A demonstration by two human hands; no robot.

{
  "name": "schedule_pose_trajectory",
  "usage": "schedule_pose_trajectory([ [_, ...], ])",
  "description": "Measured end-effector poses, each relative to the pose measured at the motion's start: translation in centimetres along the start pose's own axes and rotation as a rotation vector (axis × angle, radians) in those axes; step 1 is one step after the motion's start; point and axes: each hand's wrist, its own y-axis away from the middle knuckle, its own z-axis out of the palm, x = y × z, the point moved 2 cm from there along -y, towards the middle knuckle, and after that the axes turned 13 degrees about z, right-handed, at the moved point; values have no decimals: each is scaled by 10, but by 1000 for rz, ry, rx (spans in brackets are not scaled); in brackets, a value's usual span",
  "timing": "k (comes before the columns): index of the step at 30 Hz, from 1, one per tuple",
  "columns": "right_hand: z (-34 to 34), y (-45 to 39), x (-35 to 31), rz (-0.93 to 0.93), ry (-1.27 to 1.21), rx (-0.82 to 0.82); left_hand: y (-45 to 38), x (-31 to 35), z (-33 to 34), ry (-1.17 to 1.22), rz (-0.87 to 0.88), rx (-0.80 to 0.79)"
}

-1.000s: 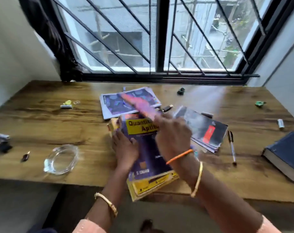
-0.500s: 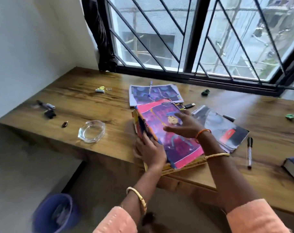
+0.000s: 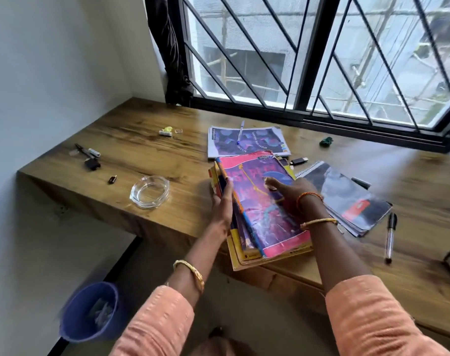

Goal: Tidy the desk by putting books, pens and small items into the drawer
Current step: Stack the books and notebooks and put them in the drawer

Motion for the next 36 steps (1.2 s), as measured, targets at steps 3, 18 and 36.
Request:
schedule_pose_trajectory([
  [3,-7,-5,-5,6,-28,-77,-13,0,0,-19,52,-89],
  [18,-45,-48,-74,-22,-281,77,-95,63,-10,-554,39,108],
  [36,-22,-177,-155,230,-182,-334,-301,74,87,-1140,287,-358],
])
